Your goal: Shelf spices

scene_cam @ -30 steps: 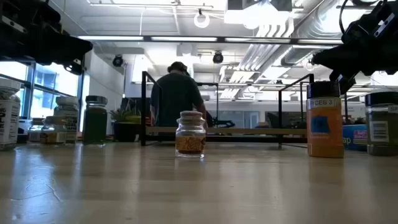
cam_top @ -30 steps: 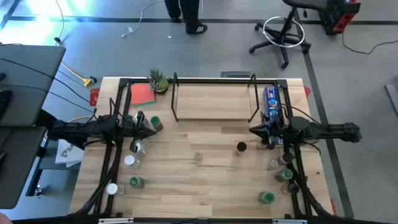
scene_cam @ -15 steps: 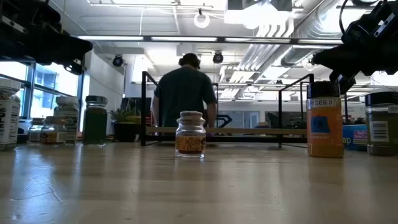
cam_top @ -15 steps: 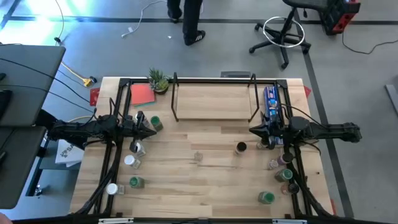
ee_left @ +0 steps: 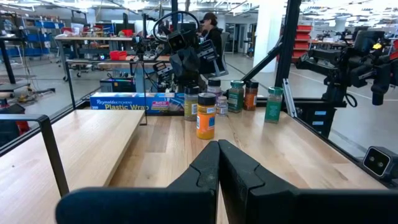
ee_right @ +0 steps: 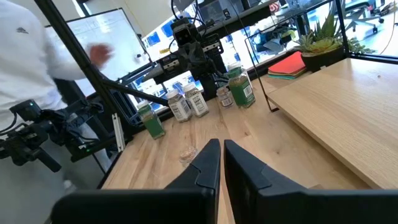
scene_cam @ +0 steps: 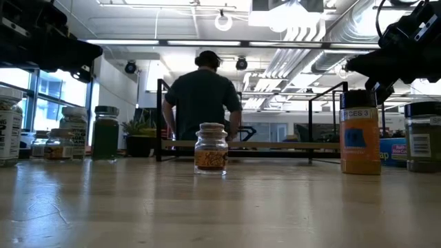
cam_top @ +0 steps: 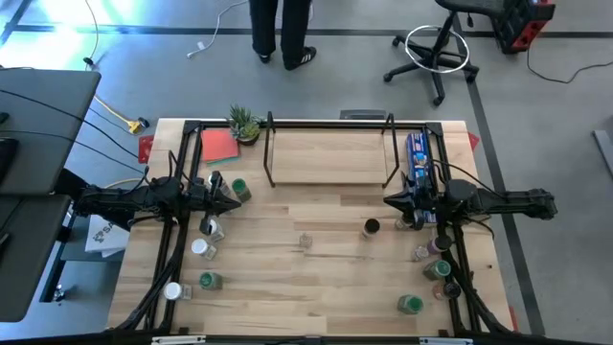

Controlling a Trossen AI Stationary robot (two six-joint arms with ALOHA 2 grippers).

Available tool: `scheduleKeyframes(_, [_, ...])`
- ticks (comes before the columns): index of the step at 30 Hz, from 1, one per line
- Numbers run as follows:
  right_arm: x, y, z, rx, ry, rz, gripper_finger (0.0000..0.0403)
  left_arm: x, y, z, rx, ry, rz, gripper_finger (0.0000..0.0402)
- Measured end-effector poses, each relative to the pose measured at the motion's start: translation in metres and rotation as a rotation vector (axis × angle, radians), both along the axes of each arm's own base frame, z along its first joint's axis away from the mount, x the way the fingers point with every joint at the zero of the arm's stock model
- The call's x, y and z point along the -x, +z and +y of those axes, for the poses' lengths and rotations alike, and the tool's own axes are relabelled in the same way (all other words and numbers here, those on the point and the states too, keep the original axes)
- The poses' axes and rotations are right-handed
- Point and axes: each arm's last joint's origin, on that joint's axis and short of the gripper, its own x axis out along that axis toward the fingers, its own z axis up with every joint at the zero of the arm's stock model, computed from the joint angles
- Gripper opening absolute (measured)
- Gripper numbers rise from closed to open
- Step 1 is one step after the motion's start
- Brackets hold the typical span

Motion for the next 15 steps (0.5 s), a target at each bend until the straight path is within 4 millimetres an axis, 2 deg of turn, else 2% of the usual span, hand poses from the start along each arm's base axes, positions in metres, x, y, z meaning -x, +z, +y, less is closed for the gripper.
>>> scheduleKeyframes(15, [0.0,-0.0001,0.0,0.0,0.0,0.0,0.0016,0.0,0.0,0.0,0.0,0.0,0.0,0.0001])
